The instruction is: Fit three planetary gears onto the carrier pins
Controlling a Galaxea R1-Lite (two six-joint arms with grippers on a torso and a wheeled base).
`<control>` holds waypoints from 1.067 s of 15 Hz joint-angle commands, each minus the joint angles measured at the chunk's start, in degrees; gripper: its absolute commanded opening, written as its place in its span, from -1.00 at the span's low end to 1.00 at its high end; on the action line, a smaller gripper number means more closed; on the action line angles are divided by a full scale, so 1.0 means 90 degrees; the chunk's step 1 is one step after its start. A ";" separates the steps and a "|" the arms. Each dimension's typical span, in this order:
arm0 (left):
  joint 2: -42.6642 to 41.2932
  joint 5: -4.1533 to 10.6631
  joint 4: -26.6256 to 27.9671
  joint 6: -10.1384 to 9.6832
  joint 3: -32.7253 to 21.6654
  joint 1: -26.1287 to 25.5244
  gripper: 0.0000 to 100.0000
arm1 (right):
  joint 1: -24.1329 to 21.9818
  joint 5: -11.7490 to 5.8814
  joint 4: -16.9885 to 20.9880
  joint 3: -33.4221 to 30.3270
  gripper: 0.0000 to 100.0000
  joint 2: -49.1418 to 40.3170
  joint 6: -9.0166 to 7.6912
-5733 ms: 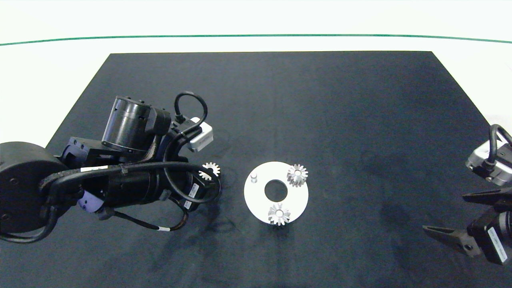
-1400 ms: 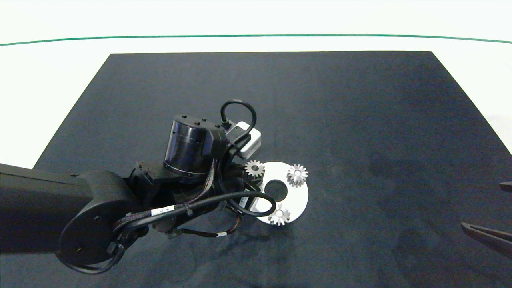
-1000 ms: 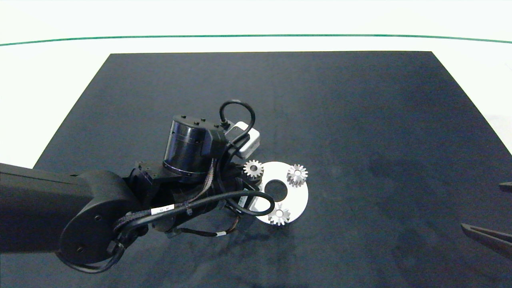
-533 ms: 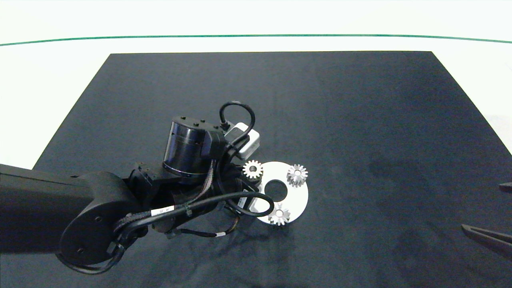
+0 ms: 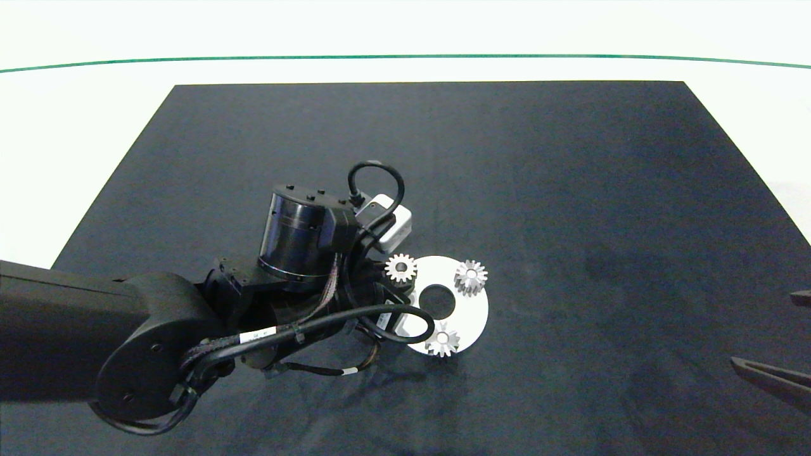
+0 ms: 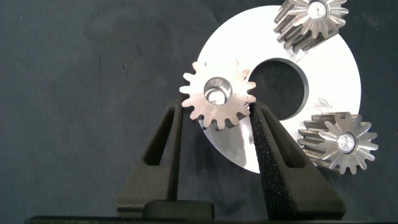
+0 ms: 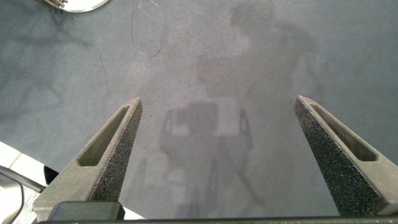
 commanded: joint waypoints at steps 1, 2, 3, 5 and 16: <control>0.0012 0.0011 -0.0023 0.0007 0.0000 0.0007 -0.98 | 0.0004 0.0003 0.0014 0.0000 1.00 -0.0001 -0.0011; 0.0012 0.0001 -0.0023 0.0007 0.0000 0.0007 -0.98 | 0.0004 0.0013 0.0014 0.0000 1.00 -0.0001 -0.0011; 0.0012 0.0001 -0.0023 0.0007 -0.0010 0.0007 -0.98 | 0.0004 0.0003 0.0014 0.0009 1.00 -0.0001 -0.0011; 0.0012 0.0001 -0.0023 0.0007 -0.0010 0.0036 -0.98 | 0.0004 0.0003 0.0014 0.0019 1.00 0.0009 -0.0011; 0.0021 0.0001 -0.0023 0.0016 0.0000 0.0056 -0.98 | 0.0014 0.0003 0.0014 0.0019 1.00 -0.0001 -0.0011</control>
